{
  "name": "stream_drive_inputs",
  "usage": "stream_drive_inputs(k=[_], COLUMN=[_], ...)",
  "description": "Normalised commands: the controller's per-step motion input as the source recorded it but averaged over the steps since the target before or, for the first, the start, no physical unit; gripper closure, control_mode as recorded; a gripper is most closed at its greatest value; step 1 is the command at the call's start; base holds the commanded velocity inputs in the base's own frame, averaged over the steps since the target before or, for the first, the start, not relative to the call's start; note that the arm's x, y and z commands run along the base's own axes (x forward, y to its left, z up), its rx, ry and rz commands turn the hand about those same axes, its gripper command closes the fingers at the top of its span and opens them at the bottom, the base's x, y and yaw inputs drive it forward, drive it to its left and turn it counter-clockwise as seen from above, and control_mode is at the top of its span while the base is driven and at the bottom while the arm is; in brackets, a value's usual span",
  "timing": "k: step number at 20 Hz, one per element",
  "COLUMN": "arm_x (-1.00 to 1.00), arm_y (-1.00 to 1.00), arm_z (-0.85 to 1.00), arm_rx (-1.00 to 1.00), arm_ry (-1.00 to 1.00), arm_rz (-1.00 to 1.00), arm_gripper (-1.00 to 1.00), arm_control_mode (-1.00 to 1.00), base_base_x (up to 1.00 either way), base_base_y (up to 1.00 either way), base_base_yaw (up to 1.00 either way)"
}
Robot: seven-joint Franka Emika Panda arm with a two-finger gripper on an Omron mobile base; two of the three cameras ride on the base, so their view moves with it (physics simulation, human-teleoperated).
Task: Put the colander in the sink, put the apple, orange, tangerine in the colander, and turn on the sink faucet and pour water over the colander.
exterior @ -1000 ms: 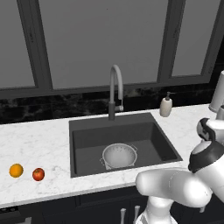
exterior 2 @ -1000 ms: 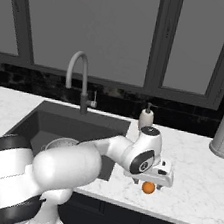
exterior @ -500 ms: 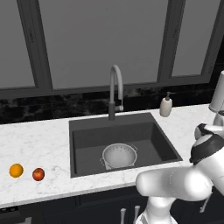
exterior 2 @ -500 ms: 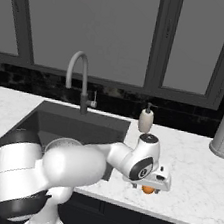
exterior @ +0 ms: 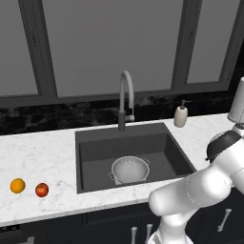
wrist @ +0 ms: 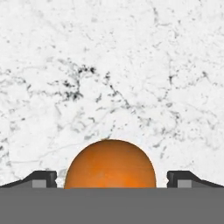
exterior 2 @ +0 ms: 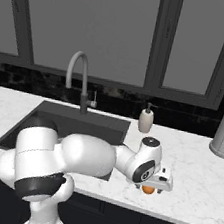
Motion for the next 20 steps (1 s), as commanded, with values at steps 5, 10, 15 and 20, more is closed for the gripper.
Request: stream_drive_inputs(k=[5,10,15,20], arm_x=[0.03,-0.02,-0.3,-0.13], arm_y=[-0.07,0.0,0.29,0.94], arm_z=[-0.18,-0.01,0.16,0.64], arm_rx=[0.02,0.07,0.17,0.13], arm_ry=[0.01,0.0,0.0,-0.11], arm_rz=[0.01,0.02,0.03,0.06], arm_gripper=[1.0,1.0,1.0,1.0], arm_control_mode=[-1.0,-1.0,-1.0,-1.0], base_base_x=[0.0,0.0,0.0,0.0], base_base_y=[0.0,0.0,0.0,0.0], base_base_yaw=[0.0,0.0,0.0,0.0])
